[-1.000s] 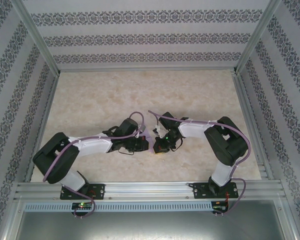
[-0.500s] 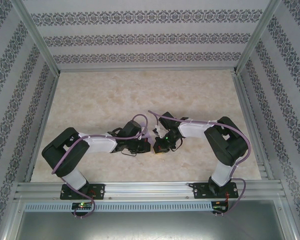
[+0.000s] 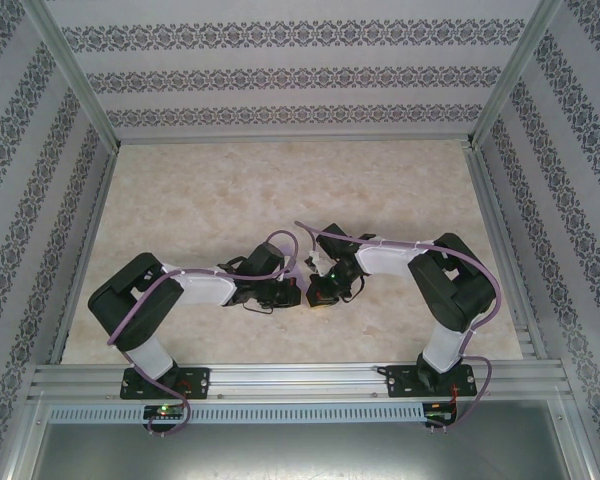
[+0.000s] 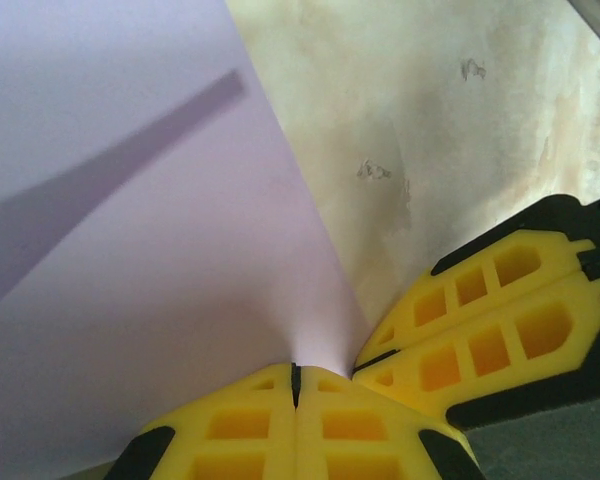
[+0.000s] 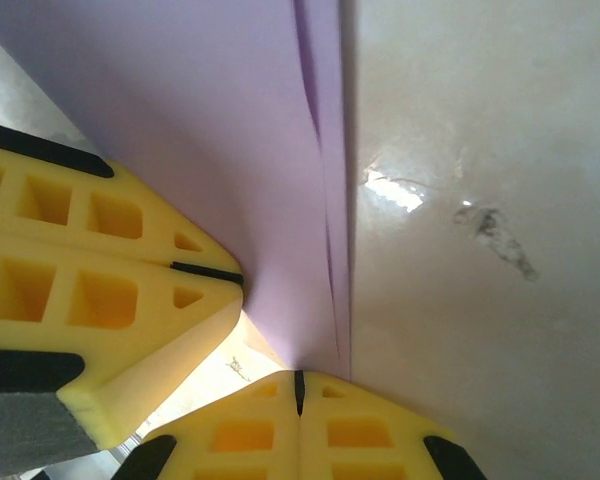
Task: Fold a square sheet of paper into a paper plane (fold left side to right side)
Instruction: Third fold the triangle at the center of the table.
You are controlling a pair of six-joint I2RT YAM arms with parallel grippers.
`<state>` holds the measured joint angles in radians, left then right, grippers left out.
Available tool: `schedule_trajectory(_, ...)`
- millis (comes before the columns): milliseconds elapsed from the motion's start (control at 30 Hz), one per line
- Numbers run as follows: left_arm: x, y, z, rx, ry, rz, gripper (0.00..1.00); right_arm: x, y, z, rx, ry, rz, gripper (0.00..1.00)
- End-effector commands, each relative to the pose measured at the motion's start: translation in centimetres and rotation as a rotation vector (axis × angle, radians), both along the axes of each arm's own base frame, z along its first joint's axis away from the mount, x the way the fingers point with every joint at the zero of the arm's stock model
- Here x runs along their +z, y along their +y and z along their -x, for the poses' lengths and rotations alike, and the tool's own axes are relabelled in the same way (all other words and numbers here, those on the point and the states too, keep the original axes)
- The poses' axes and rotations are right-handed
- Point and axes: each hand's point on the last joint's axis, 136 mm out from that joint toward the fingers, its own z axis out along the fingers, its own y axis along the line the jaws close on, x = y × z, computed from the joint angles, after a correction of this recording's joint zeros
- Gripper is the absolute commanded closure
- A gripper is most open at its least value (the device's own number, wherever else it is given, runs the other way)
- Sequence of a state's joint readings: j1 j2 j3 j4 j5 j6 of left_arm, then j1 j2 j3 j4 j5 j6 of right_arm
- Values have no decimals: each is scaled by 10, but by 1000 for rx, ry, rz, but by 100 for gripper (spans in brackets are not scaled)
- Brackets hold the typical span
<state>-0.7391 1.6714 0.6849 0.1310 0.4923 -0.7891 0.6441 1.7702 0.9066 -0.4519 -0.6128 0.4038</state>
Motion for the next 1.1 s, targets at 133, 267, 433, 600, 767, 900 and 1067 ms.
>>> schedule_trajectory(133,-12,19,-9,27,-54,-122,100,-31,-35,13,18,24,202,100)
schedule_trajectory(267,-11,28,-13,33,-59,-151,100,-32,-38,14,17,25,210,100)
schedule_trajectory(433,-13,40,-18,59,-58,-167,100,-33,-39,15,18,28,214,100)
schedule_trajectory(600,-11,53,-24,73,-65,-185,100,-33,-41,16,18,29,216,100)
schedule_trajectory(767,-12,69,-28,94,-69,-209,100,-33,-40,16,16,32,213,100)
schedule_trajectory(900,-14,80,-28,104,-63,-225,100,-33,-41,16,16,32,215,100)
schedule_trajectory(1067,-18,94,-27,127,-74,-240,100,-33,-41,16,13,33,215,100)
